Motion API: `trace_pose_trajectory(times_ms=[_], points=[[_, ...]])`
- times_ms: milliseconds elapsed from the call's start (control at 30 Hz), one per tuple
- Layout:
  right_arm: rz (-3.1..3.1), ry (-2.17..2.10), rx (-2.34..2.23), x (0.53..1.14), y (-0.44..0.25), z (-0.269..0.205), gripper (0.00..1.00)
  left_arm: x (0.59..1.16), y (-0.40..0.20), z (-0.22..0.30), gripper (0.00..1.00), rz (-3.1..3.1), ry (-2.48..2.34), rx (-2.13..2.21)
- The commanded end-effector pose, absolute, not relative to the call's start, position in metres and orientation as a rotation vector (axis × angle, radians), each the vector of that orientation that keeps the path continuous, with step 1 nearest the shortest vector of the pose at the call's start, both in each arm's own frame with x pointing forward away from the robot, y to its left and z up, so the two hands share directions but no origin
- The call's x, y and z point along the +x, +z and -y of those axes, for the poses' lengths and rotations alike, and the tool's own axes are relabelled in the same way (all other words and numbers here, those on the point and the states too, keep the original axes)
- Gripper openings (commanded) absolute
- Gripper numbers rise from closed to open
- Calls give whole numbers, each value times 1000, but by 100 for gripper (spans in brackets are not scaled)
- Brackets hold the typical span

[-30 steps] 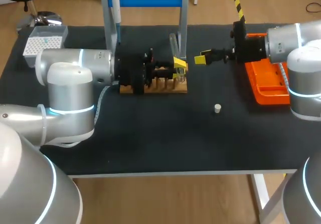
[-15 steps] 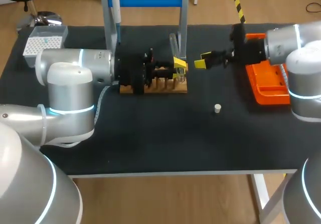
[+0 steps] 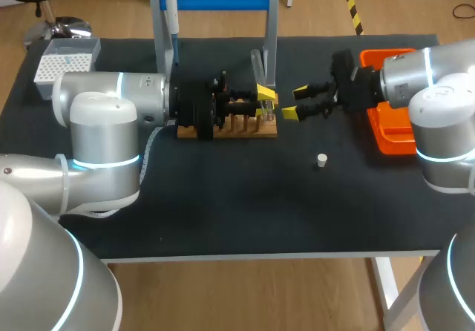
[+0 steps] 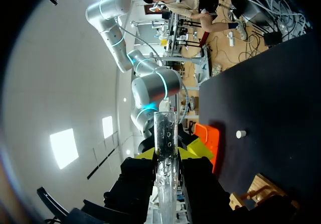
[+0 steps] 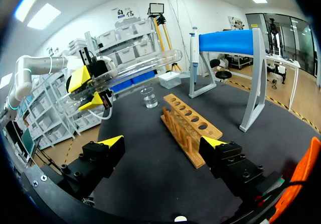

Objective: Invert the test tube, pick up the pipette, mount the tip to pipette, aspirate from beaker and dispense into the tube, eject the tip, return the pipette, and cap with the stopper.

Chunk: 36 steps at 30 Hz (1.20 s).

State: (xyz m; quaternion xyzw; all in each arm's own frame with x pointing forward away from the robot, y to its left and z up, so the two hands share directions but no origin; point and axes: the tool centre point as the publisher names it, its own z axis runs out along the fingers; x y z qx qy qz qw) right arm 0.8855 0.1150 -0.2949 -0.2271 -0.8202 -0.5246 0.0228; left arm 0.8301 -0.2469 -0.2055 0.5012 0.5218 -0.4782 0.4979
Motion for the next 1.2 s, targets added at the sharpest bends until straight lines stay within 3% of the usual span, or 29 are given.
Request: trace_pose_trajectory(times_ms=[33, 1200], points=[[2550, -1622, -692, 889, -303, -121, 100, 830, -205, 248, 0, -1264, -1153, 1211], [2768, -1605, -650, 901, -341, -140, 100, 830, -205, 248, 0, -1264, -1153, 1211]])
